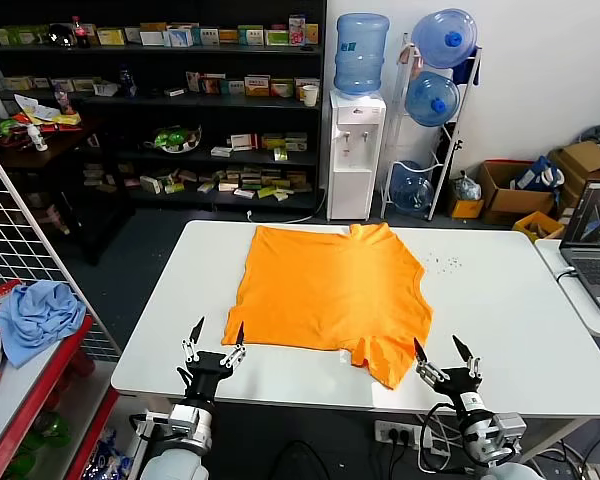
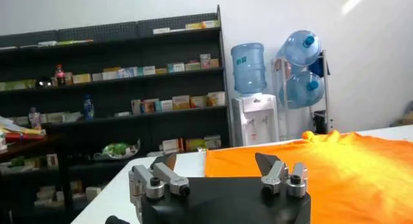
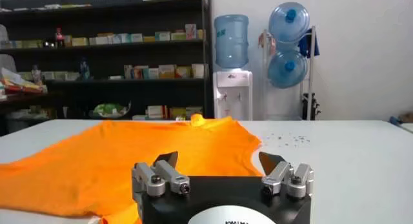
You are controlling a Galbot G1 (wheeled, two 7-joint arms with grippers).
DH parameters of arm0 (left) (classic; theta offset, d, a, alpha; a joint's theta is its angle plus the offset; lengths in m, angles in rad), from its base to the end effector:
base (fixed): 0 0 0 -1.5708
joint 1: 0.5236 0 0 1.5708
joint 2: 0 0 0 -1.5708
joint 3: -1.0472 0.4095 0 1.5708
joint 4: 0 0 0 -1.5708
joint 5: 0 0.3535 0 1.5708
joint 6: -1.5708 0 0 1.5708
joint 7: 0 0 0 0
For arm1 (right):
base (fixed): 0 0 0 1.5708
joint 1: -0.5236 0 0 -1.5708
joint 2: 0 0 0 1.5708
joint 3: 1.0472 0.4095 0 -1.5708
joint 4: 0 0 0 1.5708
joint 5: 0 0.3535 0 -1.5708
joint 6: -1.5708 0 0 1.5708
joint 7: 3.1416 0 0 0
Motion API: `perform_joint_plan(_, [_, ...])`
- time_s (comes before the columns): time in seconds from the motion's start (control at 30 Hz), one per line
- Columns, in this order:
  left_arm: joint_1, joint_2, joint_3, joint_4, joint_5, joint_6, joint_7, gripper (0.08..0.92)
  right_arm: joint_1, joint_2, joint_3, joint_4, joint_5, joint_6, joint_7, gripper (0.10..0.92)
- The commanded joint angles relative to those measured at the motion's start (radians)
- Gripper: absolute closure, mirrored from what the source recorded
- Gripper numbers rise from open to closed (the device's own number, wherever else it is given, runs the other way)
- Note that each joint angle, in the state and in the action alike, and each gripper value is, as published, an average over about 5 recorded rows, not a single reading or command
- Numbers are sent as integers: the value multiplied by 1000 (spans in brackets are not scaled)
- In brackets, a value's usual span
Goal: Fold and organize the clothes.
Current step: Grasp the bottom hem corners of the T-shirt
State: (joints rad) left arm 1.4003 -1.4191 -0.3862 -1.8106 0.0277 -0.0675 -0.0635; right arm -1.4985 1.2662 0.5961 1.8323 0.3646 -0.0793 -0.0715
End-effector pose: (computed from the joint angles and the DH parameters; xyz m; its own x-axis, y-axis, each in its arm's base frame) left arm 0.2054 0.0027 -0.4262 -0.9918 0.1143 0.0569 0.1206 0.9849 0.1242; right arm 0.1774 -0.1190 -0.4150 -0.9638 -0.0862 0.2522 -0.0703 0.9950 0.0712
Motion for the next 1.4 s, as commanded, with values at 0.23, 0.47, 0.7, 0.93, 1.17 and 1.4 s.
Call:
perform_joint_plan(0.23, [-65,40,53,22,-60,199,5,177,18,-3,-14,-27,78,-139,46,203])
perform_joint_plan(0.47, [-95,53,58,64,-102,254,2,177,65,-5,-51,-77,98,-166,52,203])
perform_joint_plan(0.7, [-127,59,58,126,-137,289,-2,177,110,3,-88,-120,111,-179,54,203])
perform_joint_plan(0.93, [-155,54,63,169,-146,319,-2,177,147,19,-120,-138,128,-191,56,203])
perform_joint_plan(1.17, [-168,45,63,188,-158,321,0,183,159,25,-141,-134,127,-198,61,205])
perform_joint_plan(1.4, [-179,45,53,210,-178,318,0,354,157,23,-147,-118,127,-207,68,345])
